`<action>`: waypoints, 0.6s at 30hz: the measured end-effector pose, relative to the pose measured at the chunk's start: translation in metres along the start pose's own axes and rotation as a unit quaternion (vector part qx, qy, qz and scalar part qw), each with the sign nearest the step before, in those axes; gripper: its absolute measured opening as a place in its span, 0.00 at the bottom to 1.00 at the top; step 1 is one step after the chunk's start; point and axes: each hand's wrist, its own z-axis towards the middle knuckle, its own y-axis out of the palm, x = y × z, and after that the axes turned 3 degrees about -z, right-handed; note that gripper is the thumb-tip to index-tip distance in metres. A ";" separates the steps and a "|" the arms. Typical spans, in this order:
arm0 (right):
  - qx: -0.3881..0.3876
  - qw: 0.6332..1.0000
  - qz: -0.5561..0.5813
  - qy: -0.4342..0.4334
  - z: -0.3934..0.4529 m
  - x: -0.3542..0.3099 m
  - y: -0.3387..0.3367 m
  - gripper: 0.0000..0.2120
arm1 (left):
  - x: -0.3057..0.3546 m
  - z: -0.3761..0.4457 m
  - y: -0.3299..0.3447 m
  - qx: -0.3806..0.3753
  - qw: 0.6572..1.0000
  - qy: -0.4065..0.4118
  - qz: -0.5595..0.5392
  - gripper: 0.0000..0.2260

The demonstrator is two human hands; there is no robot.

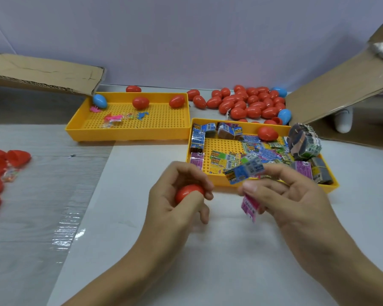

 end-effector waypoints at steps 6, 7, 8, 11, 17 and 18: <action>-0.038 0.999 -0.023 0.004 -0.004 0.002 0.003 0.11 | 0.004 -0.004 0.005 -0.076 0.984 -0.067 0.147 0.08; -0.040 0.999 -0.028 0.004 -0.004 0.002 0.002 0.11 | 0.005 -0.003 0.005 -0.070 0.983 -0.072 0.154 0.08; -0.043 0.999 -0.031 0.008 -0.003 0.002 0.001 0.11 | 0.005 -0.002 0.006 -0.067 0.983 -0.079 0.154 0.08; -0.036 0.998 -0.035 0.026 -0.001 0.004 -0.001 0.11 | 0.008 -0.001 0.005 -0.084 0.981 -0.090 0.149 0.10; -0.007 1.000 -0.016 0.026 0.001 0.007 -0.005 0.13 | 0.007 -0.003 0.006 -0.099 0.976 -0.080 0.175 0.07; -0.007 1.000 -0.011 0.027 0.000 0.007 -0.006 0.13 | 0.007 -0.003 0.006 -0.108 0.973 -0.072 0.190 0.05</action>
